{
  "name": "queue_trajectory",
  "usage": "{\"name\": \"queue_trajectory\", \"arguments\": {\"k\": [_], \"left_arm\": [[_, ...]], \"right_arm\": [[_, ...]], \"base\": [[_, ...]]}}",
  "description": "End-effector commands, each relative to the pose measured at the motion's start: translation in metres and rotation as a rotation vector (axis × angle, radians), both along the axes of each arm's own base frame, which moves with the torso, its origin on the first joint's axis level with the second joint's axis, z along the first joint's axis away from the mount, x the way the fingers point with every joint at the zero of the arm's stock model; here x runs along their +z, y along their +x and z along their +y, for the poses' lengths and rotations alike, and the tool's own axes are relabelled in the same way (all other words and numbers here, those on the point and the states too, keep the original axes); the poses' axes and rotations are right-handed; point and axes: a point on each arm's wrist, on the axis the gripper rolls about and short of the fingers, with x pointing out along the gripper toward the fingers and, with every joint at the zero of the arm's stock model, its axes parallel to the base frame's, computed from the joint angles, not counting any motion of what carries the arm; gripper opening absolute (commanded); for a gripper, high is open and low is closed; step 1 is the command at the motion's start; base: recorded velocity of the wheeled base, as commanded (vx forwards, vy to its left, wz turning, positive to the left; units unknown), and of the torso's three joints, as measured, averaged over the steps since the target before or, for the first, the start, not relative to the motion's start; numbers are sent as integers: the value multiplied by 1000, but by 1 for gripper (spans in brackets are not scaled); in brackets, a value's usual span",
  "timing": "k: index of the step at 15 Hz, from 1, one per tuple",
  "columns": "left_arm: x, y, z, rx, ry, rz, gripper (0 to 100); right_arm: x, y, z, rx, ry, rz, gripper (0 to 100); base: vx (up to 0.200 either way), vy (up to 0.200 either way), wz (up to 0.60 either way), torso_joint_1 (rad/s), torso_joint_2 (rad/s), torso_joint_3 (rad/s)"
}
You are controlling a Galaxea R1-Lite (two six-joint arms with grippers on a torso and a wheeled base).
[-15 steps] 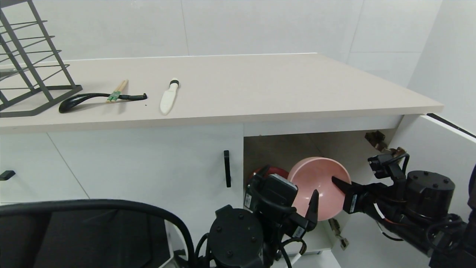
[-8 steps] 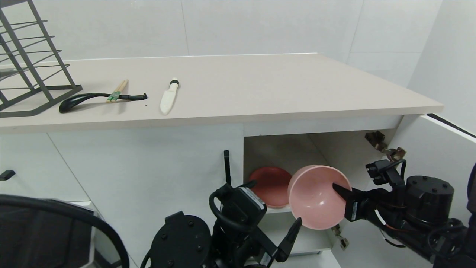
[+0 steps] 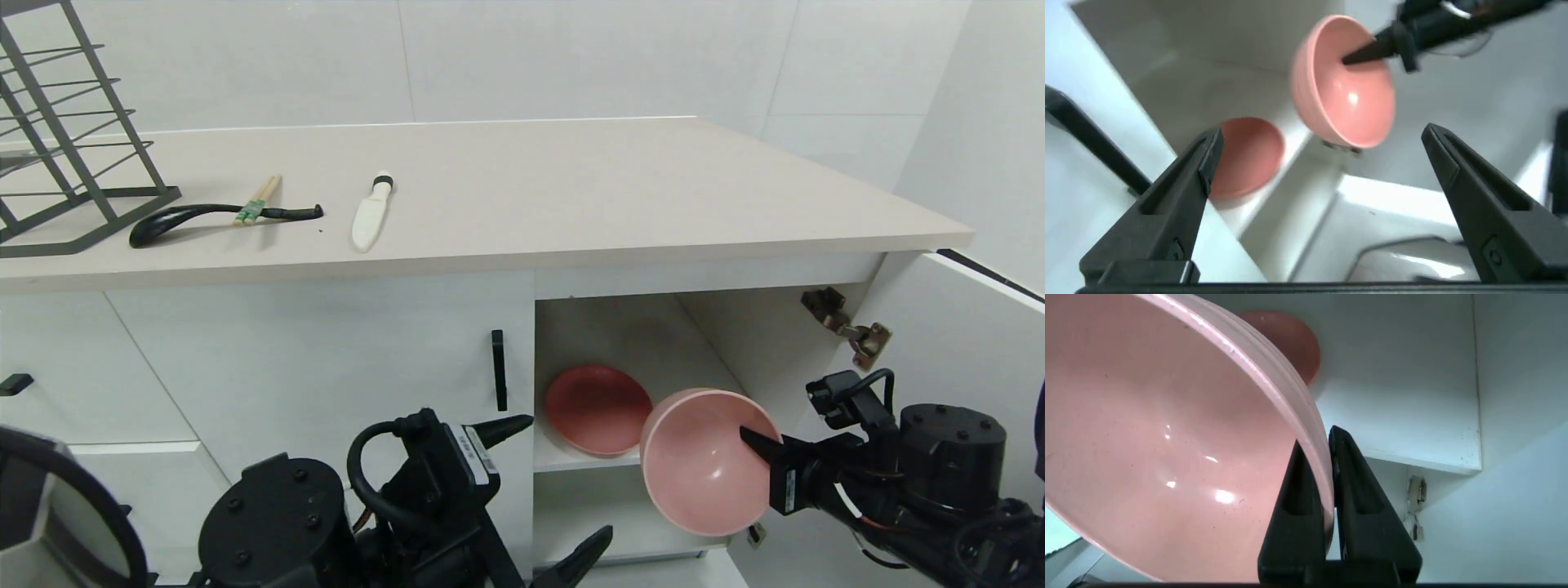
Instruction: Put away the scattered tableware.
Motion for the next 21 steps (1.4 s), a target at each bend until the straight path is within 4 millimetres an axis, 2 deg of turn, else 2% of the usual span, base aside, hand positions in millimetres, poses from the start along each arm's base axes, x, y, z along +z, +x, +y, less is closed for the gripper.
{"name": "queue_trajectory", "arguments": {"k": [1, 4, 7, 8, 9, 11, 15, 17, 19, 21], "left_arm": [[2, -2, 11, -52, 6, 2, 100], [2, 4, 37, -131, 42, -38, 100], [2, -13, 54, -132, 58, -22, 100], [9, -20, 62, -132, 39, -41, 100], [9, -20, 62, -132, 39, -41, 100], [20, -28, 72, -122, -2, -72, 100], [22, -29, 73, -121, -12, -81, 100], [23, -28, 74, -108, -15, -86, 100], [31, -32, 79, -99, -45, -116, 100], [39, -30, 88, -20, -72, -154, 100]], "right_arm": [[0, 0, 0, -2, 5, 2, 0], [1, 0, 2, 3, 17, 0, 0], [8, 2, 11, -9, 133, -3, 0], [11, 5, 18, -11, 215, 6, 0], [11, 5, 18, -11, 215, 6, 0], [-10, 14, 35, 19, 216, 74, 0], [-43, 38, 49, 18, 195, 123, 0], [-60, 58, 56, -19, 193, 111, 0], [-71, 73, 62, -41, 196, 89, 0], [-71, 90, 68, -58, 255, 53, 0]], "base": [[0, 0, 0, 0, 0, 0], [0, 0, 0, 0, 0, 0], [0, 0, 0, 0, 0, 0], [0, 0, 0, 0, 0, 0], [0, 0, 0, 0, 0, 0], [0, 0, 0, 0, 0, 0], [0, 0, 0, 0, 0, 0], [0, 0, 0, 0, 0, 0], [0, 0, 0, 0, 0, 0], [0, 0, 0, 0, 0, 0]]}}
